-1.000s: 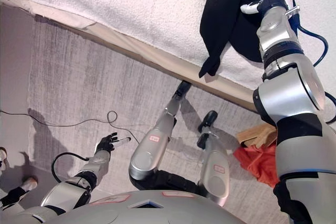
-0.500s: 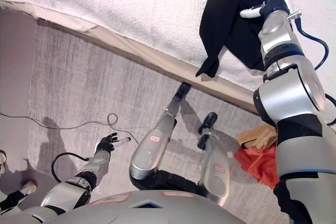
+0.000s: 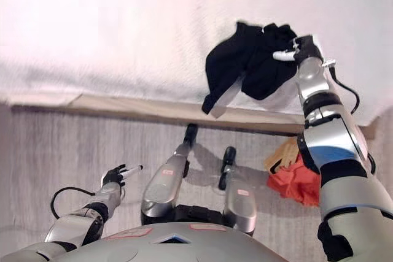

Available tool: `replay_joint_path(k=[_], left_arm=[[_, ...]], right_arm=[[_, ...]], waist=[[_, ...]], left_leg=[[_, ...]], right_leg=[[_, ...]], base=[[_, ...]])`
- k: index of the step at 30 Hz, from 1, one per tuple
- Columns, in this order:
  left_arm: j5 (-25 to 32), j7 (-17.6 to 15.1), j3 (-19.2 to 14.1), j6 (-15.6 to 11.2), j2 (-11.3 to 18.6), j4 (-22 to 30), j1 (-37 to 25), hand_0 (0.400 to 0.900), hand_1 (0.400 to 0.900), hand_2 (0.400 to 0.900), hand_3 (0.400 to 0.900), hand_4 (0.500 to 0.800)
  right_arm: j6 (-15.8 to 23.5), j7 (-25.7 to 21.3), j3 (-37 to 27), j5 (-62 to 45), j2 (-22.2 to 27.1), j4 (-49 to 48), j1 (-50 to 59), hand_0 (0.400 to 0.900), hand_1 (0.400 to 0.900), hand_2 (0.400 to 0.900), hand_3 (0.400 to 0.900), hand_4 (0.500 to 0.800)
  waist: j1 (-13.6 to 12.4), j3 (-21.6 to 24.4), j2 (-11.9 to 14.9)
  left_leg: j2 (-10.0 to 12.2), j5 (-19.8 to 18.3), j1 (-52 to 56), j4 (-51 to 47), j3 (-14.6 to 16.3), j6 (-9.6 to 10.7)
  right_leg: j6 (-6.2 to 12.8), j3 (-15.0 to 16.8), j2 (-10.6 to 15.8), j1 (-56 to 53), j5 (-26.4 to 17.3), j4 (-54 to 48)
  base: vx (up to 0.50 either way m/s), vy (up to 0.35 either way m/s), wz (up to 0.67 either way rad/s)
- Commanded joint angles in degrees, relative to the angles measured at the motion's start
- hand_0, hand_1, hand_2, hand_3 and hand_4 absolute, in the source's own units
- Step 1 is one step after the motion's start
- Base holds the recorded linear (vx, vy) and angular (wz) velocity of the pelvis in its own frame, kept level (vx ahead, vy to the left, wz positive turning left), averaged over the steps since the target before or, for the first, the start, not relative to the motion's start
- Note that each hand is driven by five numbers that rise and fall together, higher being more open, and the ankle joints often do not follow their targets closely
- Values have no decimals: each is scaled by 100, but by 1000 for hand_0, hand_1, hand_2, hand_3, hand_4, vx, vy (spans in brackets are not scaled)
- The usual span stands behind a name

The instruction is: Put the clothes on the bed into the basket.

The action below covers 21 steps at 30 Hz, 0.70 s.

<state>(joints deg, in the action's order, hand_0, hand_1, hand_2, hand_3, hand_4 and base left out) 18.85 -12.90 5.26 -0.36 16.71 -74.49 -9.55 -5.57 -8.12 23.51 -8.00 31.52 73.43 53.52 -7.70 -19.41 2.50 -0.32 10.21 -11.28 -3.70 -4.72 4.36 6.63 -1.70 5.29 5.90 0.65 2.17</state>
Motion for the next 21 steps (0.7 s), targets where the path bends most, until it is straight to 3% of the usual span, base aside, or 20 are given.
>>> replay_joint_path(k=[1,11,21], left_arm=[[-111,-46,42,-6,149,-493,327,900,900,900,900,800],[-478,93,204,110,-11,-462,306,900,900,900,900,800],[-754,197,348,176,-115,-505,443,900,900,900,900,800]], right_arm=[[203,-113,101,331,1129,-203,-209,400,400,400,400,500],[154,-4,-884,408,2080,-173,-1418,400,400,400,400,500],[107,131,-1623,536,2839,-6,-2331,400,400,400,400,500]], waist=[[355,744,115],[1029,1388,56],[1397,1642,-11]], left_leg=[[166,-231,164,-55,234,0],[296,-532,850,-130,780,-48],[355,-703,1166,-130,1061,-57]], right_leg=[[30,191,49,-16,-368,-223],[118,680,14,-293,-396,-235],[160,969,-31,-414,-409,-276]], base=[[83,8,-50],[67,-6,-36],[24,-10,-23]])
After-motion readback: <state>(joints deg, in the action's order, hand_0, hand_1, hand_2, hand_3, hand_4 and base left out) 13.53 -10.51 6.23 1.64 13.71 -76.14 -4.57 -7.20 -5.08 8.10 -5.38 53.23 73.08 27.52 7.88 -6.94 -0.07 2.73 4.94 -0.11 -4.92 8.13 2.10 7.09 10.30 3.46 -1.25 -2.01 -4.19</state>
